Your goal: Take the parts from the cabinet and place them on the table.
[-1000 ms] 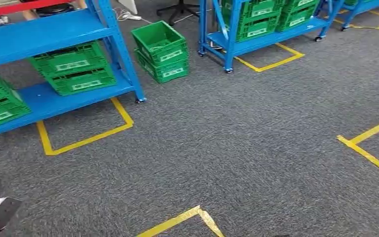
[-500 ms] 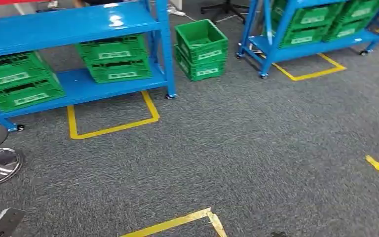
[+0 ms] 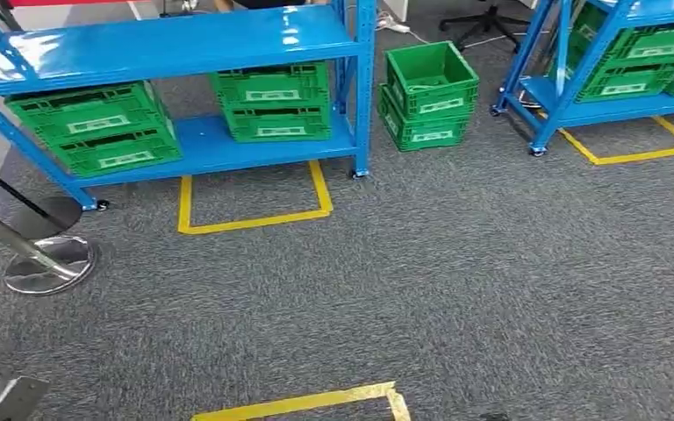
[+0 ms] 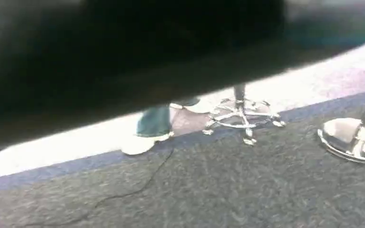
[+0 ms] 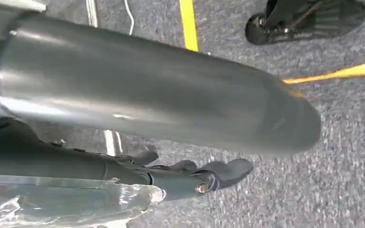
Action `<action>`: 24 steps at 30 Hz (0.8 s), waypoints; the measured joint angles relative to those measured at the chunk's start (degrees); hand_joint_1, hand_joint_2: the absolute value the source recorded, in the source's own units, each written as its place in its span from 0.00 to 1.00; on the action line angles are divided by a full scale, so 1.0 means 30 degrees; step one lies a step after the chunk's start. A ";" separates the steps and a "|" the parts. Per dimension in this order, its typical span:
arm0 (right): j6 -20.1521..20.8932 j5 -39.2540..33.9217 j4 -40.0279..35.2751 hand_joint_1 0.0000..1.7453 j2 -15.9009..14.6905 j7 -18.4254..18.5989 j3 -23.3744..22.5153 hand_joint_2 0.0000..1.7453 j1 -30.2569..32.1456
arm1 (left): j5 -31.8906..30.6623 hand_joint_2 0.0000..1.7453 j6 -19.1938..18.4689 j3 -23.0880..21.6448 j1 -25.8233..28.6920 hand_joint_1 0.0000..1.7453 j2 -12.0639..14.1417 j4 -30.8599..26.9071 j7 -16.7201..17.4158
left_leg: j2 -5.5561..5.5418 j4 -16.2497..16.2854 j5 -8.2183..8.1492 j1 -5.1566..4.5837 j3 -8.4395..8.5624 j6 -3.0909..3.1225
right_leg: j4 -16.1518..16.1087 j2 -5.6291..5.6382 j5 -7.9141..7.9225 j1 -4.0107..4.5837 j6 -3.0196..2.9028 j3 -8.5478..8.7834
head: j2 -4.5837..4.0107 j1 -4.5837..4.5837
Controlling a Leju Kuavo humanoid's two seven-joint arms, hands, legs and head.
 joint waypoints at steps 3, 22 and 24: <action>0.0000 0.0007 0.0001 0.00 0.0000 -0.0066 -0.0015 0.00 0.0056 | -0.0125 0.00 -0.0007 0.0242 -0.0292 0.00 -0.0036 0.0146 -0.0081 | 0.1072 0.4226 -0.2147 0.0030 -0.2042 -0.0211 | 0.0001 -0.0662 -0.0045 0.0098 -0.0164 -0.0024 | 0.0000 -0.0120; 0.0707 -0.0532 0.0001 0.00 0.0029 -0.0219 -0.0495 0.00 -0.0083 | -0.0663 0.00 0.0124 0.0745 -0.0734 0.00 -0.0291 0.0576 -0.0577 | 0.1564 -0.0646 0.0199 -0.0200 0.0634 0.0576 | -0.0523 -0.1330 -0.0086 0.0262 0.0082 0.0348 | -0.0007 0.0033; 0.0714 -0.0546 0.0000 0.00 0.0029 -0.0226 -0.0517 0.00 -0.0067 | -0.0663 0.00 0.0131 0.0745 -0.0762 0.00 -0.0291 0.0598 -0.0577 | 0.1565 -0.0643 0.0185 -0.0227 0.0628 0.0601 | -0.0538 -0.1319 -0.0080 0.0227 0.0248 0.0348 | 0.0000 0.0018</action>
